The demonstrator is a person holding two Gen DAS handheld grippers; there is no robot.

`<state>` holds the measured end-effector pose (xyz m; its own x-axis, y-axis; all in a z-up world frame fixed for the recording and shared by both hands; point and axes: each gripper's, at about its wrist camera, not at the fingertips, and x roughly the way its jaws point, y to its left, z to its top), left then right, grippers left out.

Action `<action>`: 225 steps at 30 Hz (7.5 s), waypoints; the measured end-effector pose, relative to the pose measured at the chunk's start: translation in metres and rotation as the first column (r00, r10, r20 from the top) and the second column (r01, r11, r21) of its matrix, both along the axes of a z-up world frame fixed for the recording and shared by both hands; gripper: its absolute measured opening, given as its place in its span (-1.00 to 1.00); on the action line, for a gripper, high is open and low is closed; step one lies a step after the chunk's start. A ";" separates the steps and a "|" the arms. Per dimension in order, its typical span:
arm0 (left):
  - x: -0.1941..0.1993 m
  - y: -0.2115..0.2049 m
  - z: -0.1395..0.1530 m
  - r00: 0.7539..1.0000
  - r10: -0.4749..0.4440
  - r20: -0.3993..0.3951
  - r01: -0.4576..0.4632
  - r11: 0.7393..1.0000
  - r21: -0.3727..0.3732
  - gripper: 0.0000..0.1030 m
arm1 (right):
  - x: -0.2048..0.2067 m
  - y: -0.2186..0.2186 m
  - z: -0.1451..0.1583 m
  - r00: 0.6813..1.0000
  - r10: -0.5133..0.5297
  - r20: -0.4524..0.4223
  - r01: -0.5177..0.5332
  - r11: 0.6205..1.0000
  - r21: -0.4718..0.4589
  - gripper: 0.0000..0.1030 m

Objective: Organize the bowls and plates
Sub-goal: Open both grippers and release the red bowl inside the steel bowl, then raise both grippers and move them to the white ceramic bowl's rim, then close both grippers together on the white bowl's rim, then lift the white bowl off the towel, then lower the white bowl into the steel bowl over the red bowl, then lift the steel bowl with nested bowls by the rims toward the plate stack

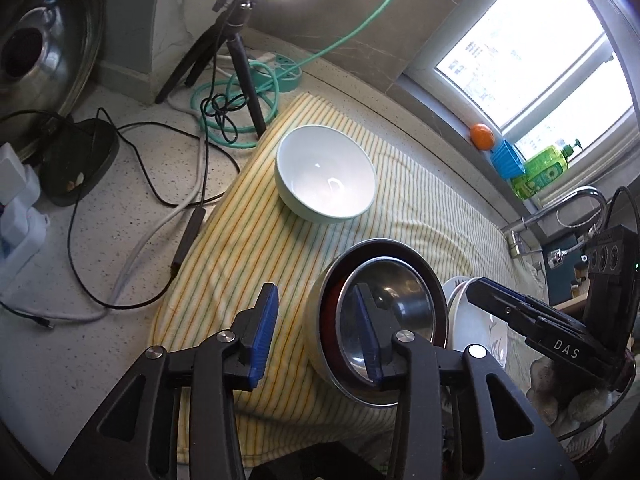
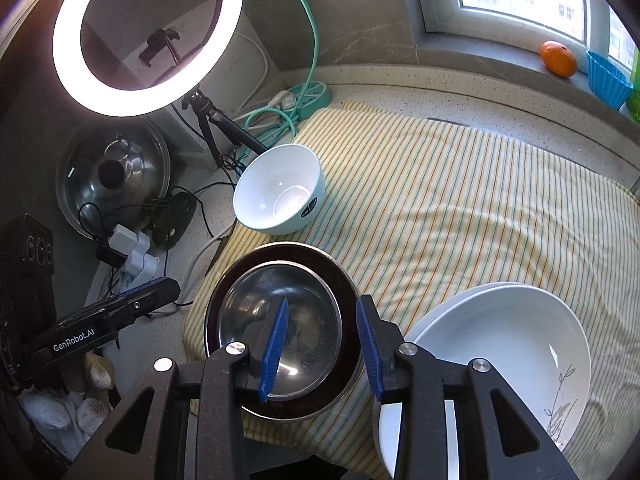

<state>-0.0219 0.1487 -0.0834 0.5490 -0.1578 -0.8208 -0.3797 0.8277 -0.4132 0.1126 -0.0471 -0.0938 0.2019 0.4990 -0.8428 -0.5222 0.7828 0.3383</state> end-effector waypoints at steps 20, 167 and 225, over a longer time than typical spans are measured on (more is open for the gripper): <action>-0.002 0.039 -0.002 0.982 0.170 0.076 -0.170 0.985 -0.006 -0.17 | 0.031 0.029 0.007 0.998 0.052 0.048 -0.055 0.997 0.059 -0.37; 0.012 -0.035 0.002 0.993 -0.111 -0.039 0.110 0.993 -0.048 -0.91 | -0.005 -0.006 -0.023 0.984 -0.066 -0.165 0.069 0.998 0.011 -0.88; -0.006 0.004 -0.002 1.000 0.009 -0.004 -0.009 0.997 -0.078 -0.83 | -0.005 -0.048 -0.015 0.978 -0.173 -0.116 0.185 0.977 0.102 -0.82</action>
<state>-0.0282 0.1527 -0.0850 0.5474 -0.2163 -0.8084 -0.3890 0.7895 -0.4746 0.1078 -0.0949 -0.1092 0.2092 0.5552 -0.8050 -0.3333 0.8144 0.4750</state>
